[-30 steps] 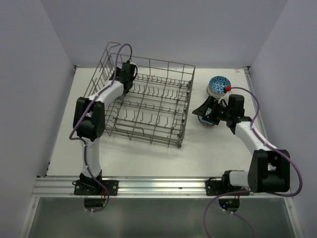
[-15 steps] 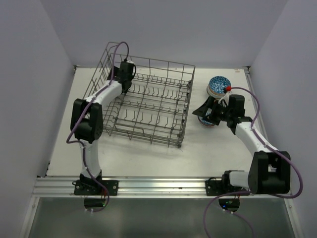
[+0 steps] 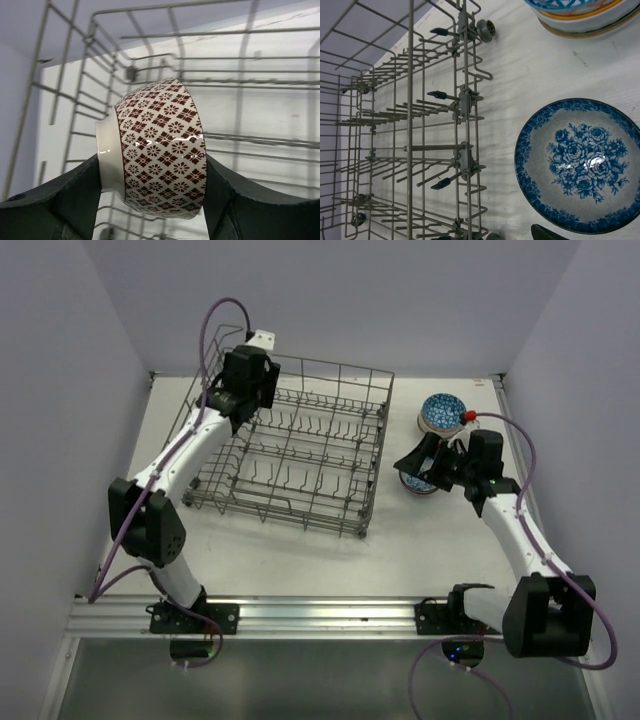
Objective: Unload the bowls from the dish rack
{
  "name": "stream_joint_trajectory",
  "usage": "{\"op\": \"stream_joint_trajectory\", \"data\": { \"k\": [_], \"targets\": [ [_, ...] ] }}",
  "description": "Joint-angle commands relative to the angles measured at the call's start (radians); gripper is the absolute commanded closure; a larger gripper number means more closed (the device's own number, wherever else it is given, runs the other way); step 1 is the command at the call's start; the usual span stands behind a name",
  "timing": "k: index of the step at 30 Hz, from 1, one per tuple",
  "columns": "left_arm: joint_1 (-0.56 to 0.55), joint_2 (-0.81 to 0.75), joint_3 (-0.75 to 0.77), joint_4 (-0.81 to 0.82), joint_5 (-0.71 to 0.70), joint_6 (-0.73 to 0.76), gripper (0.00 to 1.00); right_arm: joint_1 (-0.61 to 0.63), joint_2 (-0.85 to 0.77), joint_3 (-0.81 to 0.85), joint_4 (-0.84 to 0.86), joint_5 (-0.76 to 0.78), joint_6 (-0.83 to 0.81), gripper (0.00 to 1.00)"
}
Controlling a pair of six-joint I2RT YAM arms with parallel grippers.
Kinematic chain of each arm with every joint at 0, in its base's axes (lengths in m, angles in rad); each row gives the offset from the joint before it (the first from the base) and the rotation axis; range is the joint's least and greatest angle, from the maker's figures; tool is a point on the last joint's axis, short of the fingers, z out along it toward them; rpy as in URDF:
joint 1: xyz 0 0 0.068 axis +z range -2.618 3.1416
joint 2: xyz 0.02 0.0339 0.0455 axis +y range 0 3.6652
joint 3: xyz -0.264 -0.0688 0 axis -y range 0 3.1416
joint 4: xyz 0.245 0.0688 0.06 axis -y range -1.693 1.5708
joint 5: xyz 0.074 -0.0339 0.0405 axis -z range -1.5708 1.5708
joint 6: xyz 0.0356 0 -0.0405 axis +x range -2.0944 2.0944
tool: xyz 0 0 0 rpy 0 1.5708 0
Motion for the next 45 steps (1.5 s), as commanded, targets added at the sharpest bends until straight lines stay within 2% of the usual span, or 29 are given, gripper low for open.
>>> {"op": "stream_joint_trajectory", "data": {
  "k": [1, 2, 7, 8, 10, 11, 14, 17, 20, 26, 36, 42, 45],
  "targets": [
    [0.065, -0.18, -0.048, 0.083, 0.38, -0.218, 1.0, -0.002, -0.098, 0.041, -0.037, 0.087, -0.024, 0.01],
    [0.08, -0.204, -0.071, 0.13, 0.502, -0.268, 1.0, -0.002, -0.115, 0.038, -0.034, 0.1, -0.019, 0.02],
    [0.146, -0.316, -0.234, 0.291, 0.822, -0.409, 1.0, -0.002, -0.222, 0.041, -0.014, 0.104, 0.014, 0.03],
    [0.153, -0.33, -0.334, 0.413, 0.947, -0.48, 1.0, -0.001, -0.231, 0.047, -0.011, 0.099, 0.016, 0.03],
    [0.163, -0.362, -0.427, 0.559, 1.051, -0.561, 1.0, 0.01, -0.237, 0.082, -0.006, 0.093, 0.013, 0.03],
    [0.166, -0.37, -0.511, 0.689, 1.148, -0.636, 1.0, 0.031, -0.233, 0.1, -0.012, 0.093, 0.01, 0.03],
    [0.173, -0.381, -0.575, 0.846, 1.267, -0.724, 1.0, 0.099, -0.187, 0.185, -0.04, 0.145, -0.018, 0.03],
    [0.171, -0.412, -0.624, 0.961, 1.316, -0.794, 1.0, 0.262, -0.115, 0.26, -0.04, 0.217, -0.029, 0.03],
    [0.171, -0.432, -0.641, 0.985, 1.327, -0.827, 1.0, 0.362, -0.044, 0.334, -0.026, 0.271, -0.021, 0.03],
    [0.165, -0.484, -0.716, 1.049, 1.316, -0.881, 1.0, 0.487, 0.124, 0.459, -0.012, 0.349, -0.019, 0.03],
    [0.079, -0.522, -0.742, 0.954, 1.249, -0.809, 1.0, 0.582, 0.253, 0.521, 0.061, 0.369, 0.013, 0.1],
    [0.058, -0.518, -0.753, 0.951, 1.229, -0.802, 1.0, 0.587, 0.237, 0.453, 0.152, 0.369, 0.062, 0.13],
    [0.042, -0.524, -0.779, 0.991, 1.227, -0.827, 1.0, 0.587, 0.24, 0.437, 0.178, 0.381, 0.089, 0.2]
  ]
}}
